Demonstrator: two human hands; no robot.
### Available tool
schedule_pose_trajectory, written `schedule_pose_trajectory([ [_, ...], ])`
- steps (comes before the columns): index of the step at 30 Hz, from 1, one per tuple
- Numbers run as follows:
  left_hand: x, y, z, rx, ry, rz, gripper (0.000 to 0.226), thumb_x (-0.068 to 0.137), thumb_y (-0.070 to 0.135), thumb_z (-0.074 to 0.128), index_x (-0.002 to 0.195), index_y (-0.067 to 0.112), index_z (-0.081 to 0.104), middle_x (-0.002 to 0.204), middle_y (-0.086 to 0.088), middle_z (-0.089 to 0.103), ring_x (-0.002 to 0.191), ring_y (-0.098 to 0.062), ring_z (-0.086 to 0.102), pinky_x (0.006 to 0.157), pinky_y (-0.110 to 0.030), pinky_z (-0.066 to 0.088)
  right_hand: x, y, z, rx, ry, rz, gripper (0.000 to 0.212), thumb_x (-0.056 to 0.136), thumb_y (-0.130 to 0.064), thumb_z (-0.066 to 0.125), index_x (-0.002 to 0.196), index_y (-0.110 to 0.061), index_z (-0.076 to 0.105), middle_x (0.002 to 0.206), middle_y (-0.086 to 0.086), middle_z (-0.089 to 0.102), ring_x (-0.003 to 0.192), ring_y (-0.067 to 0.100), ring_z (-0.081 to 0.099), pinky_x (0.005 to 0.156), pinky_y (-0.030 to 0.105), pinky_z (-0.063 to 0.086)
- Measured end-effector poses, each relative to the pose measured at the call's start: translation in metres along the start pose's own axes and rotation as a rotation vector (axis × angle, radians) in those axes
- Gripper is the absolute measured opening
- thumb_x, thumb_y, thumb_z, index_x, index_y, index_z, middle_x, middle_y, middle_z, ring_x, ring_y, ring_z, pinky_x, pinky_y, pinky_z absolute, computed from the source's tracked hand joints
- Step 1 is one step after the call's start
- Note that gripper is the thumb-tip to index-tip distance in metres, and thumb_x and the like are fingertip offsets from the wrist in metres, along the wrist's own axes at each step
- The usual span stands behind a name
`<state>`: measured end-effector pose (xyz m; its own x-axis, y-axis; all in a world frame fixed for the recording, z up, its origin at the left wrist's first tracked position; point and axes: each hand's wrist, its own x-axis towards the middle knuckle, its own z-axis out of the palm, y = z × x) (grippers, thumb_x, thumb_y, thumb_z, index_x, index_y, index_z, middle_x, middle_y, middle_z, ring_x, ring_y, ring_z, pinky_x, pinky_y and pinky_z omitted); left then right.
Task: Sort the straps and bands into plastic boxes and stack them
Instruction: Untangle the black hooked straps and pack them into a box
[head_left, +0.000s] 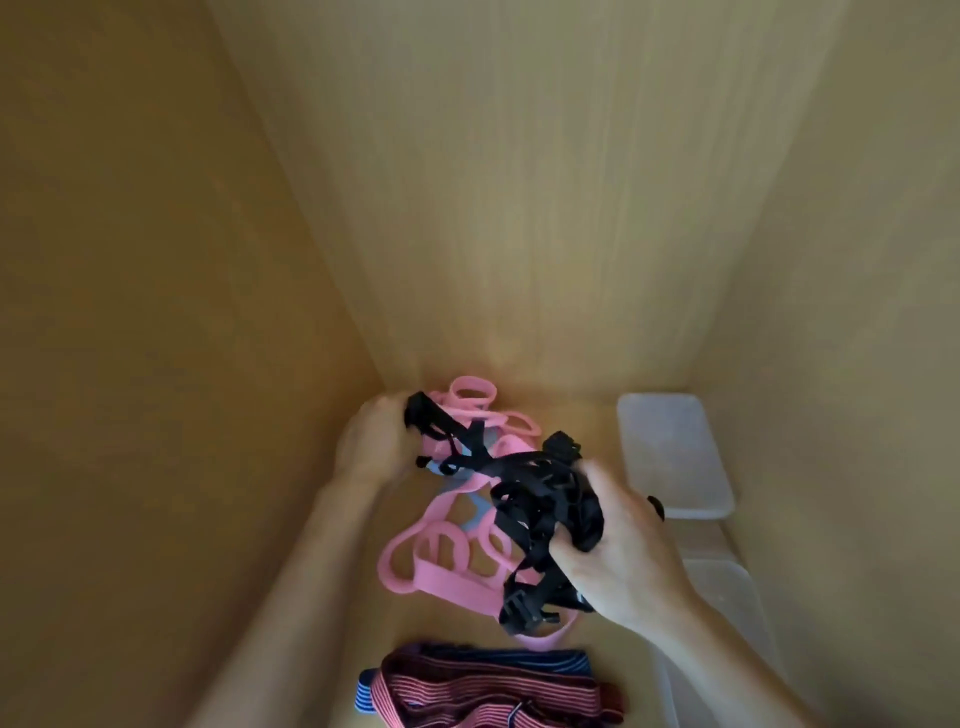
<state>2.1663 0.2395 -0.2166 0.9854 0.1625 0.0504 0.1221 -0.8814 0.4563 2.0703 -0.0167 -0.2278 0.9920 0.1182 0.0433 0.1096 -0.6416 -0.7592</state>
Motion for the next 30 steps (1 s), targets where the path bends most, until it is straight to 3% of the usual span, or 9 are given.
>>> schedule_pose_trajectory([
  [4, 0.008, 0.007, -0.036, -0.11, -0.01, 0.057, 0.042, 0.07, -0.008, 0.043, 0.087, 0.019, 0.07, 0.08, -0.004, 0.072, 0.08, -0.031, 0.067, 0.066, -0.038, 0.054, 0.004, 0.0, 0.003, -0.016, 0.004, 0.005, 0.035, 0.071, -0.046, 0.052, 0.105, -0.04, 0.046, 0.085, -0.024, 0.064, 0.077, 0.007, 0.062, 0.076, 0.04, 0.053],
  [7, 0.009, 0.014, -0.05, -0.263, -0.05, 0.114, 0.048, 0.072, -0.014, 0.039, 0.089, 0.017, 0.072, 0.078, 0.001, 0.073, 0.075, -0.015, 0.069, 0.065, -0.031, 0.056, 0.004, 0.0, 0.002, -0.009, -0.017, -0.003, 0.035, 0.071, -0.048, 0.05, 0.105, -0.039, 0.045, 0.084, -0.021, 0.064, 0.082, 0.013, 0.062, 0.079, 0.038, 0.052],
  [12, 0.008, 0.017, -0.047, -0.358, -0.246, 0.119, 0.037, 0.084, -0.006, 0.07, 0.103, 0.025, 0.071, 0.092, 0.014, 0.074, 0.085, 0.006, 0.066, 0.079, -0.012, 0.051, 0.002, 0.006, 0.001, -0.03, -0.016, -0.014, 0.027, 0.076, -0.042, 0.056, 0.099, -0.036, 0.044, 0.078, -0.016, 0.062, 0.078, 0.015, 0.06, 0.08, 0.038, 0.049],
  [14, 0.004, 0.009, -0.037, -0.345, -0.297, 0.108, 0.036, 0.082, -0.005, 0.073, 0.104, 0.023, 0.073, 0.093, 0.014, 0.075, 0.086, 0.003, 0.069, 0.076, -0.013, 0.054, 0.001, 0.009, 0.001, -0.057, -0.012, -0.014, 0.028, 0.076, -0.04, 0.057, 0.101, -0.034, 0.044, 0.078, -0.014, 0.063, 0.078, 0.016, 0.059, 0.08, 0.038, 0.048],
  [17, -0.007, -0.011, -0.02, -0.233, -0.256, 0.062, 0.028, 0.08, 0.0, 0.067, 0.098, 0.02, 0.074, 0.087, 0.005, 0.077, 0.086, -0.015, 0.073, 0.071, -0.031, 0.058, 0.0, 0.014, 0.003, -0.104, 0.006, -0.009, 0.031, 0.076, -0.039, 0.059, 0.103, -0.032, 0.046, 0.081, -0.013, 0.063, 0.082, 0.018, 0.059, 0.081, 0.039, 0.045],
  [20, -0.019, -0.033, -0.003, -0.144, -0.23, 0.046, 0.028, 0.08, 0.005, 0.067, 0.093, 0.029, 0.071, 0.083, 0.011, 0.073, 0.086, -0.018, 0.071, 0.062, -0.024, 0.051, -0.002, 0.015, 0.005, -0.104, 0.002, -0.017, 0.03, 0.076, -0.035, 0.061, 0.103, -0.031, 0.048, 0.081, -0.014, 0.063, 0.083, 0.017, 0.06, 0.079, 0.038, 0.045],
  [25, -0.045, -0.04, 0.015, -0.302, -0.138, 0.22, 0.046, 0.073, 0.012, 0.085, 0.099, 0.047, 0.07, 0.105, 0.03, 0.065, 0.099, 0.006, 0.064, 0.083, -0.01, 0.048, -0.005, 0.015, 0.008, -0.111, 0.015, -0.043, 0.031, 0.075, -0.033, 0.062, 0.103, -0.03, 0.05, 0.086, -0.015, 0.064, 0.086, 0.018, 0.059, 0.079, 0.037, 0.046],
  [28, -0.056, -0.049, 0.021, -0.491, -0.269, 0.048, 0.054, 0.061, 0.015, 0.085, 0.102, 0.048, 0.069, 0.12, 0.026, 0.056, 0.119, -0.004, 0.057, 0.1, -0.025, 0.047, -0.005, 0.014, 0.007, -0.11, 0.015, -0.046, 0.033, 0.074, -0.032, 0.064, 0.105, -0.029, 0.051, 0.089, -0.017, 0.063, 0.087, 0.017, 0.059, 0.079, 0.038, 0.048],
  [30, -0.056, -0.055, 0.025, -0.616, -0.255, -0.115, 0.048, 0.064, 0.011, 0.078, 0.103, 0.037, 0.07, 0.124, 0.017, 0.061, 0.117, -0.006, 0.06, 0.095, -0.026, 0.05, -0.006, 0.013, 0.008, -0.125, 0.011, -0.043, 0.034, 0.075, -0.031, 0.066, 0.105, -0.029, 0.051, 0.09, -0.017, 0.062, 0.089, 0.017, 0.058, 0.078, 0.037, 0.048],
])
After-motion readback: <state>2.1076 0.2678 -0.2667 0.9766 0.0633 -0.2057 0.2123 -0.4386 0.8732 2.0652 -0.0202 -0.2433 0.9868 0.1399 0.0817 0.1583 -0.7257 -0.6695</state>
